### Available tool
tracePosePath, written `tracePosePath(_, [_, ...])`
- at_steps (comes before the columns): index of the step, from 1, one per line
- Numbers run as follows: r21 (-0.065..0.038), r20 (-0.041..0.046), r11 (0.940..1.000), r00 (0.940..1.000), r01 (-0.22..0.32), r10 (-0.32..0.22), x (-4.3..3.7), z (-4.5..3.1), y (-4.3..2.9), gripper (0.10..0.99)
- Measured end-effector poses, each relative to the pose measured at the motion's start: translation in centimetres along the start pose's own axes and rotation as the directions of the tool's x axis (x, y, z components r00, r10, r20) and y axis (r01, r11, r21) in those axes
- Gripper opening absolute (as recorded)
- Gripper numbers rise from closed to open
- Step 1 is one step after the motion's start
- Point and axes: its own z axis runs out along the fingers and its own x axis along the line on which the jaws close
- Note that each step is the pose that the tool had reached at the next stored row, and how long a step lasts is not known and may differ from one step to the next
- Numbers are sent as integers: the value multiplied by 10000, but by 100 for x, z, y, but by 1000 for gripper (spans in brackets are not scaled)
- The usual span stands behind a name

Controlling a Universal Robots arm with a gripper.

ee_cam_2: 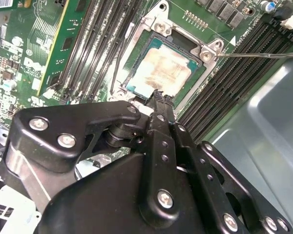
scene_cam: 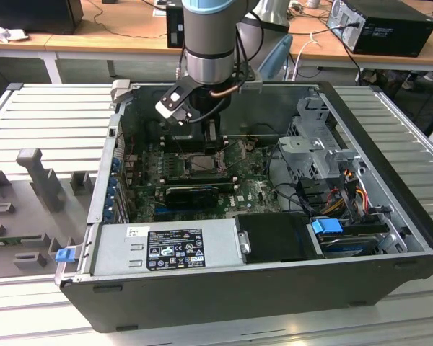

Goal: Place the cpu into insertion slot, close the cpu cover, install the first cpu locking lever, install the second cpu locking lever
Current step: 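Close the cpu cover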

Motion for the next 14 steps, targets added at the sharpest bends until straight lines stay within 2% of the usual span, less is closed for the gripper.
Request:
tracePosePath(3, [-1, -2, 10000, 10000, 0, 0, 1, -31, 2, 106])
tracePosePath(14, [0, 0, 10000, 10000, 0, 0, 1, -46, 3, 106])
